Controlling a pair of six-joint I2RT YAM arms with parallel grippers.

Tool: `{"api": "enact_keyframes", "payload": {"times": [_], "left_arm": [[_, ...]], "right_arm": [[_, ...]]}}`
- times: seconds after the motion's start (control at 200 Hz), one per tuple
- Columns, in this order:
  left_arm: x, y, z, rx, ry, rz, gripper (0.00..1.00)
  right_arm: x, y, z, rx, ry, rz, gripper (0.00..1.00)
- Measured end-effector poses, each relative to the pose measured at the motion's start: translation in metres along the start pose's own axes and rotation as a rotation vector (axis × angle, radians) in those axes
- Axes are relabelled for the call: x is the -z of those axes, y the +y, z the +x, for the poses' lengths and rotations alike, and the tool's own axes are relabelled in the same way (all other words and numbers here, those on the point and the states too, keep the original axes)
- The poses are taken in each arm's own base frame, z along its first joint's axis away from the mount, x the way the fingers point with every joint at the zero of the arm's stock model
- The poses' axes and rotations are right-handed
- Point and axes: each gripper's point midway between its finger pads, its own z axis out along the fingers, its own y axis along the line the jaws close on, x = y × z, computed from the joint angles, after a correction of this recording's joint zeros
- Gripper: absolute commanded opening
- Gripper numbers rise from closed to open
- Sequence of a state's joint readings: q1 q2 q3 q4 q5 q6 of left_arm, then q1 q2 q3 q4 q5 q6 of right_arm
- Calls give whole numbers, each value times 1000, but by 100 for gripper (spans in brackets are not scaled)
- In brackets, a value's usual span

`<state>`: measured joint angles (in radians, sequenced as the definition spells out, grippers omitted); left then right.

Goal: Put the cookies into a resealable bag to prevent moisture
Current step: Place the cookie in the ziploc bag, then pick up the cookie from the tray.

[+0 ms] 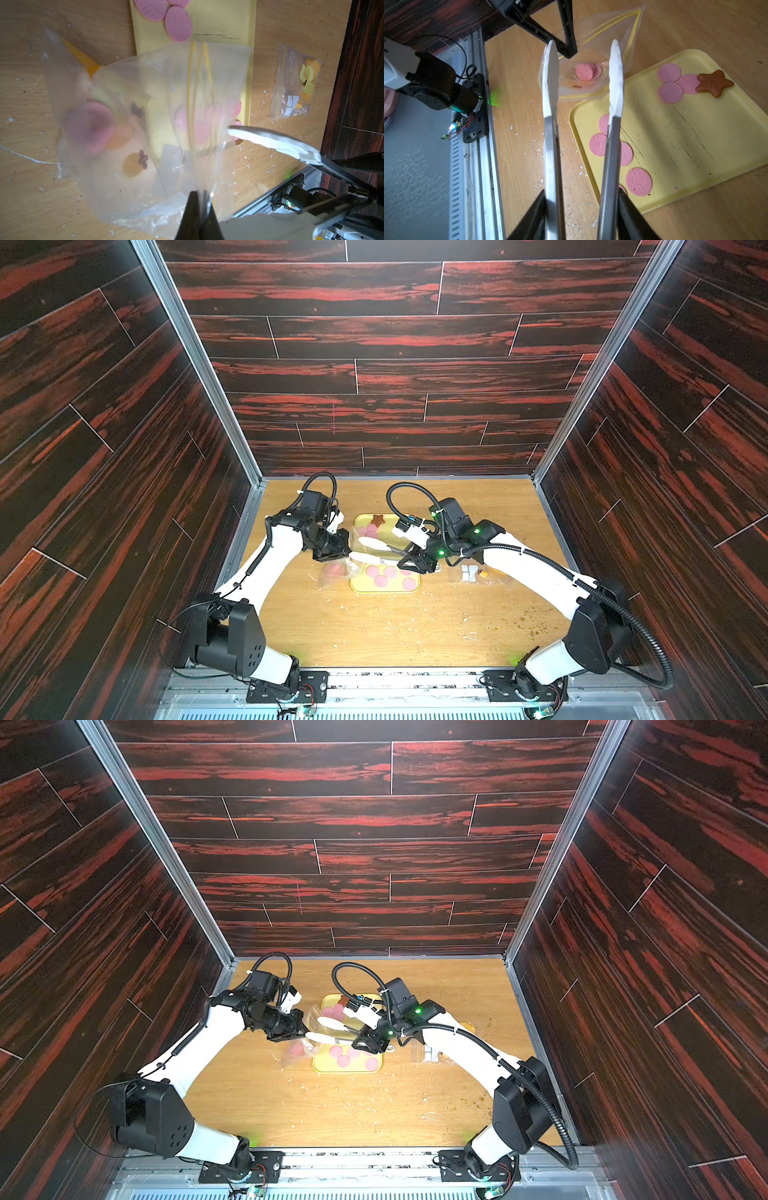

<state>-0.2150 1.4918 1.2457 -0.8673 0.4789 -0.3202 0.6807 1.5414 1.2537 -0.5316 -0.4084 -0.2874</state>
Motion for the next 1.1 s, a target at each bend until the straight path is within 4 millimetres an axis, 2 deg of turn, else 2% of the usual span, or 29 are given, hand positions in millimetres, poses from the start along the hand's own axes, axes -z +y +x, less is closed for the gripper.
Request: {"api": "enact_keyframes", "payload": {"times": [0.065,0.215,0.291,0.396,0.511,0.611,0.797,0.952,1.097], "left_arm": [[0,0,0,0,0,-1,0],[0,2,-1,0,-4,-10,0],[0,2,-1,0,-5,-14,0],[1,2,-2,-2,-8,-14,0],[2,1,-3,-4,-12,-13,0],[3,1,-3,-4,-13,-15,0],[3,1,-3,-4,-12,-16,0],[3,1,-3,-7,-12,-17,0],[3,1,-3,-10,-12,-17,0]], "right_arm": [[8,-7,6,-20,-5,33,51],[42,-29,32,-71,3,184,51],[46,-29,42,-75,31,219,51],[29,-21,57,-50,108,225,51],[-2,-12,75,-24,212,191,51],[-20,-14,87,-27,280,180,51],[-37,-25,77,-3,303,192,51],[-50,-22,68,37,314,189,51],[-60,-27,71,50,353,205,51]]}}
